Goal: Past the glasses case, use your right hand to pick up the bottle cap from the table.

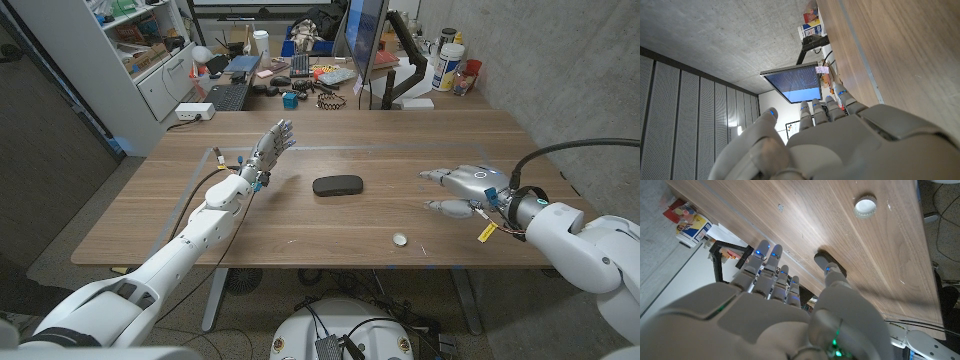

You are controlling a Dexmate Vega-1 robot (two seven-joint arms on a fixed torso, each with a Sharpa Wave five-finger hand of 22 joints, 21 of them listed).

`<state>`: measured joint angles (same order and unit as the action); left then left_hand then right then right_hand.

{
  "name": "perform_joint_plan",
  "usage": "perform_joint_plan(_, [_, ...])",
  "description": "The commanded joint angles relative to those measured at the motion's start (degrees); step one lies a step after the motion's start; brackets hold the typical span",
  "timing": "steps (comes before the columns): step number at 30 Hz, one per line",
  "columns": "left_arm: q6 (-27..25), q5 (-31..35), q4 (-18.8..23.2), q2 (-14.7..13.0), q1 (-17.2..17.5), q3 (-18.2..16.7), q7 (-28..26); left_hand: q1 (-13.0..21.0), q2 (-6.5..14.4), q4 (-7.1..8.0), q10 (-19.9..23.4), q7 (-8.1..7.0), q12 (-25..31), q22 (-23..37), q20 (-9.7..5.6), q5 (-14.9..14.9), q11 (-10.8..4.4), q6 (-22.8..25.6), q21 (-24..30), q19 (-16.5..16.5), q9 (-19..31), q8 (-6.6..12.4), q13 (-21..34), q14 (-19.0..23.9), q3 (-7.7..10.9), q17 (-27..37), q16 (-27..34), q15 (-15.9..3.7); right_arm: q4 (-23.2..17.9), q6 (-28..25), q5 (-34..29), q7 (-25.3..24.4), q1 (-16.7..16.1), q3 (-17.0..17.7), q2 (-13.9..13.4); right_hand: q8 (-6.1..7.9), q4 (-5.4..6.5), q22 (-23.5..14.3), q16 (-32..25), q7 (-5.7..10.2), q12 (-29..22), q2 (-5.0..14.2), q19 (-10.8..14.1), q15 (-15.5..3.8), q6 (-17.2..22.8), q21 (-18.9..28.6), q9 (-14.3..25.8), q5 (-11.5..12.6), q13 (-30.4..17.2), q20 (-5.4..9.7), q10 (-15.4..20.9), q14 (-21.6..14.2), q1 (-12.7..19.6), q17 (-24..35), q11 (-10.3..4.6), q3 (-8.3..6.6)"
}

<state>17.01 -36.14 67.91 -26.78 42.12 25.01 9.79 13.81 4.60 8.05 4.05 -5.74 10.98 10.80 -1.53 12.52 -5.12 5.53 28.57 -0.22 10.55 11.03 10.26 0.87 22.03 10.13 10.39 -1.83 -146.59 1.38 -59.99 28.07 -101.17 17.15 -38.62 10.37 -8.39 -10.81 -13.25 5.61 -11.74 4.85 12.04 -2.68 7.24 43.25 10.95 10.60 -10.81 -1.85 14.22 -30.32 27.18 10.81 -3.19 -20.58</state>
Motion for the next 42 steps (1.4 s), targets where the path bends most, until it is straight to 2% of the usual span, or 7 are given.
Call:
perform_joint_plan(1, [-0.1, -0.1, -0.2, 0.1, -0.1, 0.1, 0.1, -0.6, 0.2, 0.06, -0.1, -0.09, 0.2, 0.1, -0.97, 0.4, 0.14, 0.6, -0.4, 0.0, 0.1, 0.35, 0.3, 0.4, -0.34, 0.2, 0.2, -2.80, -0.7, -2.1, -2.6, 3.3, 0.2, -1.9, -0.7, 0.10, -0.12, -0.1, 0.1, -0.08, -0.3, -0.11, 0.4, -4.47, -0.5, 0.3, 0.1, 0.4, -0.2, -0.09, -0.3, -0.3, 0.7, 0.3, 0.00, -0.10])
perform_joint_plan(7, [-0.1, 0.1, 0.1, 0.0, 0.0, 0.1, -0.1, -0.7, 0.3, 0.06, 0.0, -0.04, 0.2, 0.1, -0.86, 0.5, 0.19, 0.6, -0.4, 0.0, 0.1, 0.32, 0.3, 0.4, -0.39, 0.2, 0.2, -2.81, -0.9, -3.2, -4.2, 4.3, 0.1, -3.1, -1.1, 0.23, -0.15, -0.1, -0.1, -0.14, -0.5, -0.10, 0.4, -5.15, -0.8, 0.3, 0.1, 0.5, -0.3, -0.06, 0.2, -1.0, 0.9, 0.5, -0.08, -0.21])
perform_joint_plan(17, [-0.5, 0.2, 0.9, -0.3, 0.4, 0.2, -0.3, -0.8, 0.3, 0.06, 0.0, -0.03, 0.2, 0.1, -0.82, 0.6, 0.09, 0.5, -0.5, 0.1, 0.1, 0.27, 0.3, 0.4, -0.45, 0.2, 0.2, -2.76, -0.8, -4.3, -4.6, 5.9, 0.0, -4.1, -1.9, 0.63, -0.07, -0.1, -0.4, -0.44, -0.8, -0.26, 0.7, -5.23, -0.4, 0.4, 0.2, 0.5, -0.3, 0.03, 0.7, -2.0, 1.0, 0.8, -0.02, -0.18])
perform_joint_plan(31, [-1.3, 0.7, 1.7, -0.3, 0.6, 0.8, -0.7, -0.9, 0.4, 0.03, 0.1, -0.06, 0.3, 0.1, -0.80, 0.8, 0.27, 0.5, -0.5, 0.1, 0.1, 0.23, 0.3, 0.4, -0.54, 0.1, 0.2, -2.75, -0.2, -3.5, -4.8, 3.0, -2.1, -3.2, -2.0, 0.56, -0.45, -0.1, -0.2, -0.28, -0.8, -0.72, 0.8, -5.50, -1.1, 0.3, 0.2, 0.7, -0.4, 0.25, 0.6, -2.3, 1.6, 0.9, -0.39, -0.32])
perform_joint_plan(34, [-1.7, 0.7, 2.2, -0.4, 0.7, 0.9, -0.8, -0.9, 0.4, 0.03, 0.1, -0.13, 0.3, 0.1, -0.66, 0.8, 0.28, 0.5, -0.6, 0.0, 0.1, 0.23, 0.3, 0.3, -0.57, 0.1, 0.1, -2.60, 0.2, -3.1, -4.6, 2.0, -2.7, -3.0, -1.9, 0.21, -0.52, 0.0, -0.1, 0.04, -0.7, -1.14, 0.9, -5.55, -2.3, 0.3, 0.2, 0.7, -0.4, 0.28, 0.2, -2.3, 1.7, 0.9, -0.57, -0.20])
perform_joint_plan(42, [-1.9, 0.9, 2.2, -0.4, 0.9, 1.2, -0.9, -1.0, 0.4, 0.02, 0.0, -0.14, 0.2, 0.1, -0.50, 0.9, 0.23, 0.6, -0.6, 0.0, 0.1, 0.25, 0.3, 0.3, -0.61, 0.1, 0.1, -2.54, 0.7, -3.1, -5.0, 1.9, -2.8, -4.0, -2.4, 0.34, -0.52, 0.0, -0.1, 0.20, -0.6, -1.59, 0.9, -5.71, -2.7, 0.3, 0.2, 0.9, -0.4, 0.45, -0.2, -2.5, 1.9, 1.1, -0.89, -0.04])
